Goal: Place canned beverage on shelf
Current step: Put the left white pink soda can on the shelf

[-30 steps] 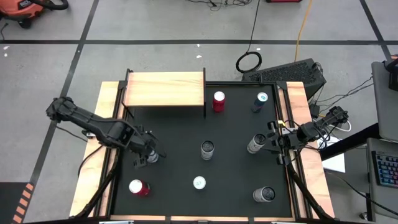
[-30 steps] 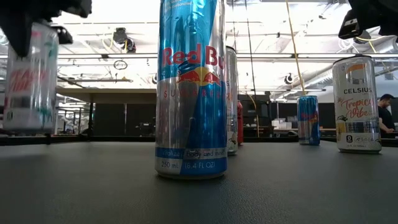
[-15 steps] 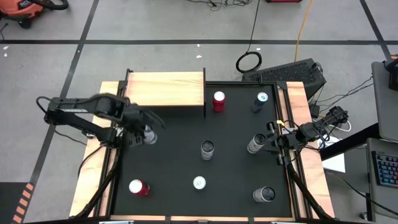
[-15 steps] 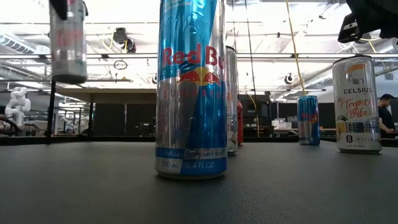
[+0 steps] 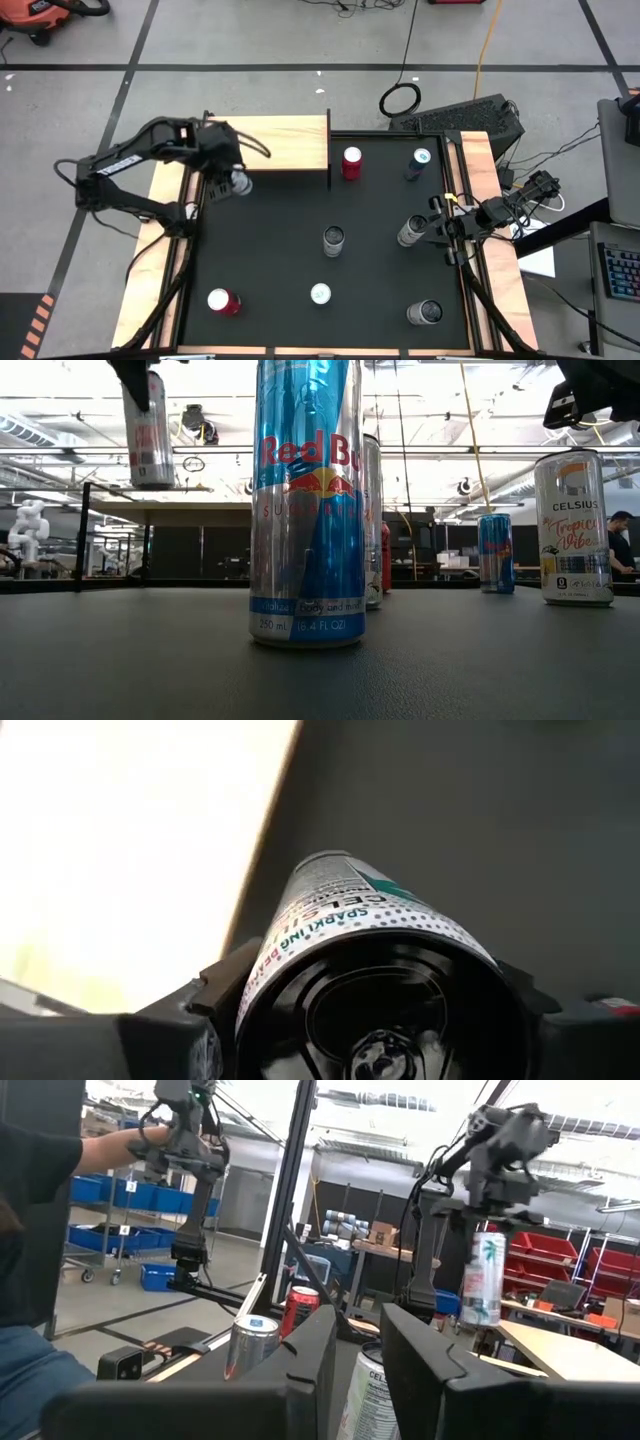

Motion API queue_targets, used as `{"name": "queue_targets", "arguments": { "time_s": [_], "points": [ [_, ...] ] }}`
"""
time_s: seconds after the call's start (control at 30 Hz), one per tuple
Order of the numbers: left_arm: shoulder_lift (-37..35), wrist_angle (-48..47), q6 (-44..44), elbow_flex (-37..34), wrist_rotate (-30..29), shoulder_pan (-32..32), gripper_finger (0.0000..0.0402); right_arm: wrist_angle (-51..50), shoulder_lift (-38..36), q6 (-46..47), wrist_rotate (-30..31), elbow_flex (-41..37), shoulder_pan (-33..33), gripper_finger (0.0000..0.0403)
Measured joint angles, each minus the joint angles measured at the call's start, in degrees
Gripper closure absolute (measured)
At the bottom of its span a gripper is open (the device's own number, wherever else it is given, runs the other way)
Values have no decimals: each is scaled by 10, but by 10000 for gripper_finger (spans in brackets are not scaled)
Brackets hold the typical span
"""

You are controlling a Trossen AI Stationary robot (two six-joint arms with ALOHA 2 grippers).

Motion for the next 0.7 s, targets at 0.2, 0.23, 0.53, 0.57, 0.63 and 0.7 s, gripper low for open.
{"name": "queue_targets", "arguments": {
  "time_s": [0.2,0.23,0.53,0.57,0.63,0.7],
  "points": [
    [40,0,65,0,1,71,149,0,0,-1,0,0,0,335],
    [45,-1,72,0,4,81,149,0,0,-1,0,0,0,335],
    [49,-2,103,34,25,114,148,-13,0,-2,0,0,0,335],
    [47,0,103,48,25,114,148,-13,0,-2,0,0,0,335],
    [47,0,103,77,25,115,148,-13,0,-4,0,0,0,335],
    [48,0,114,106,25,116,148,-13,0,-4,0,0,0,335]
  ]
}}
